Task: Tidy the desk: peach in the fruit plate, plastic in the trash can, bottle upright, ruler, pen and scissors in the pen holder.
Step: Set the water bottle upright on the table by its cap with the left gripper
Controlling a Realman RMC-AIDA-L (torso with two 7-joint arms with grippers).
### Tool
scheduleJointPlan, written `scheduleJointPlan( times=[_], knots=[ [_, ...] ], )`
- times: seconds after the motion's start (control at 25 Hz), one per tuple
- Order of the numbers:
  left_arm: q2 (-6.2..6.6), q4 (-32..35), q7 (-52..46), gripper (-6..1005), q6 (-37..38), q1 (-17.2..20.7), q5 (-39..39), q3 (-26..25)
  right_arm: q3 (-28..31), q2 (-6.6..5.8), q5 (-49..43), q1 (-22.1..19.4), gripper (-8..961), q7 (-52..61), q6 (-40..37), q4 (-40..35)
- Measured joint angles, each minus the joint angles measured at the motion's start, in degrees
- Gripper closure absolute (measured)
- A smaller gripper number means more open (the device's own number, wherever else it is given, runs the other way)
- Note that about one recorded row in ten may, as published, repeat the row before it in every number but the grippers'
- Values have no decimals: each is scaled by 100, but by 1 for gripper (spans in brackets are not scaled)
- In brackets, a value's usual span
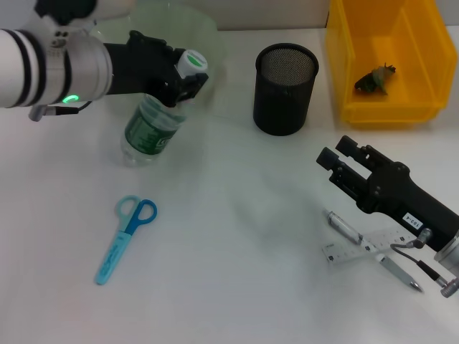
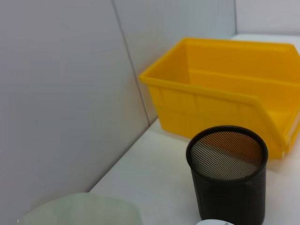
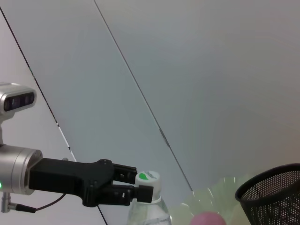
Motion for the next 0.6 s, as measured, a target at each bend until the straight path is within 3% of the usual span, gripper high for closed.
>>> scheduleJointPlan(
  times=[0.6],
  knots=[
    [29,14,178,555,174,189,-800,-511,0,0,13,126,379,51,190,-1]
  ],
)
